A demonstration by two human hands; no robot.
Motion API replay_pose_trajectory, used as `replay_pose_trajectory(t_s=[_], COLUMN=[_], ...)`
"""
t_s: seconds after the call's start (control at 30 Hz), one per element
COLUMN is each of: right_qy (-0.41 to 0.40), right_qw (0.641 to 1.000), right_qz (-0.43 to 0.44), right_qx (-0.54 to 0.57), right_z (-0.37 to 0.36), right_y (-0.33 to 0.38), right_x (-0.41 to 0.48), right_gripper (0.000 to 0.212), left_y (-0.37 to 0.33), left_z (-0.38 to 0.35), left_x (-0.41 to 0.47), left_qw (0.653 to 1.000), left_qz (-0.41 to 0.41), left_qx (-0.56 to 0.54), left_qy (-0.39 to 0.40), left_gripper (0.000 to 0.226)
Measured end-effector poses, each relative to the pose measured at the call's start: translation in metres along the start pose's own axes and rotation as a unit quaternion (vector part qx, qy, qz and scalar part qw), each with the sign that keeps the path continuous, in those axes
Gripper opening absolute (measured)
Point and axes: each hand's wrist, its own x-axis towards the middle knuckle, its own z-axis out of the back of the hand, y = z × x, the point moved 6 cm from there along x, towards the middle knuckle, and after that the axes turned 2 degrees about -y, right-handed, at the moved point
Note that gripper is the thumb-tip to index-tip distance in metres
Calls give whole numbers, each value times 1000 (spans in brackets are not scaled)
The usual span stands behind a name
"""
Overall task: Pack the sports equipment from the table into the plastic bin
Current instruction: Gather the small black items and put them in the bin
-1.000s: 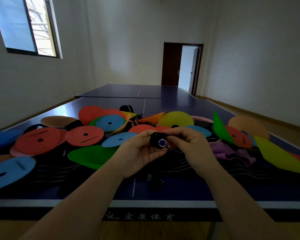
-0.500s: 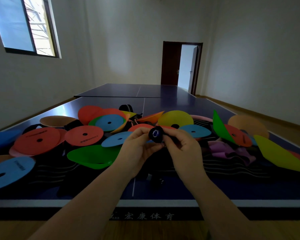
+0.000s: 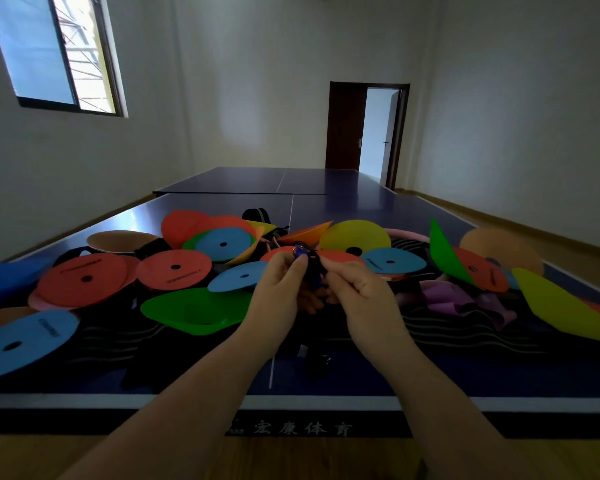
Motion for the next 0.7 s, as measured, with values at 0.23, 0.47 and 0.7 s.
replay_pose_trajectory(t_s=[0.23,0.47,0.7], right_qy=[15,68,6], right_qw=[999,997,996], right_qz=[-18,28,59], right_qx=[22,2,-64], right_z=[4,-1,17], right_y=[7,17,19], right_x=[-1,-8,-4], right_gripper=[31,26,32], left_y=[5,10,8], left_z=[4,-1,2], left_x=[0,-2,-3], left_qw=[997,986,986], left_qz=[63,142,142], left_qx=[-17,-86,-72], left_qy=[-32,-30,-44], left_gripper=[39,46,39])
